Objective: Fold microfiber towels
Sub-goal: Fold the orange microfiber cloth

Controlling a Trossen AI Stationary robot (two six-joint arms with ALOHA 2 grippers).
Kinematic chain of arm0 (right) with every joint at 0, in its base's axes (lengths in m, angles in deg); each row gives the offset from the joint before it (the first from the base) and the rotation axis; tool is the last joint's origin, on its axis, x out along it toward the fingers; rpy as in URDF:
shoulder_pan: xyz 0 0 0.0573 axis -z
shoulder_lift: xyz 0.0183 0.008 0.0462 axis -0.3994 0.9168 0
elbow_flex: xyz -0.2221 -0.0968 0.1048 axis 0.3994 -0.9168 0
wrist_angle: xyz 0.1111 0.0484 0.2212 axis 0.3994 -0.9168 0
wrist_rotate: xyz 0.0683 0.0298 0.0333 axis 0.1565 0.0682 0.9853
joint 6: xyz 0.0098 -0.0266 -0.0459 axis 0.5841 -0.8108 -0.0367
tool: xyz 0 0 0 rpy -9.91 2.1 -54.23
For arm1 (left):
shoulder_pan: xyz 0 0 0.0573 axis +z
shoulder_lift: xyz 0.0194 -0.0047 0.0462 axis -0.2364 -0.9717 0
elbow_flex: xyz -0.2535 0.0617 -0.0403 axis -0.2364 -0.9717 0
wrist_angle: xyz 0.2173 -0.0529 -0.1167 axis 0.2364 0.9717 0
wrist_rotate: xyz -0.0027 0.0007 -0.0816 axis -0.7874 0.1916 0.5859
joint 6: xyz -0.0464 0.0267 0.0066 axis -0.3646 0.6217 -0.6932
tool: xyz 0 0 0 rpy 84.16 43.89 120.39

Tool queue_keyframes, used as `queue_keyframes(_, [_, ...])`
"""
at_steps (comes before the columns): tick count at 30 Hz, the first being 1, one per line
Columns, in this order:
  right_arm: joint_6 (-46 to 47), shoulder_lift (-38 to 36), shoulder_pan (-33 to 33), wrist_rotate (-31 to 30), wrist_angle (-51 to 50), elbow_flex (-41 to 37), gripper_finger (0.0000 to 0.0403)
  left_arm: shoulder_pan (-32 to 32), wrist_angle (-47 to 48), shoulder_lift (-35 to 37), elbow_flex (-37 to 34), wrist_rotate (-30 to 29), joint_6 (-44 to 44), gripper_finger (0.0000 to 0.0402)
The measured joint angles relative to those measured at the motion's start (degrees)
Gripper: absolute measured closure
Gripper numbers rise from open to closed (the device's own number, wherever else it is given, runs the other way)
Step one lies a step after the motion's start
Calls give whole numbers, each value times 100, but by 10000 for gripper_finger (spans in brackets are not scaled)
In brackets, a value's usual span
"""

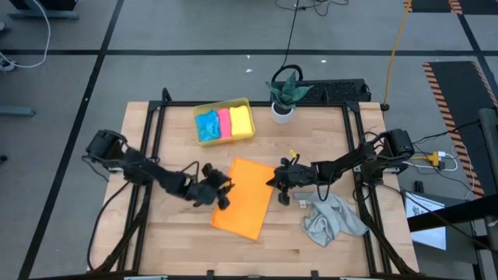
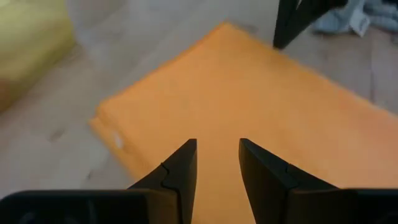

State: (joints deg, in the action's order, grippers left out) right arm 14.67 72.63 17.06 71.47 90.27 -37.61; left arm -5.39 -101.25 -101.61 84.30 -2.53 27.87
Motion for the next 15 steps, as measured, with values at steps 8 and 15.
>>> queue_keyframes(8, [98, 37, -112, -133, -111, 0, 403, 953, -1286, -673, 12, 762, 1141, 282])
queue_keyframes(15, [97, 44, -237, -132, -153, 0, 403, 1495, -1360, -1013, 14, 986, 1378, 282])
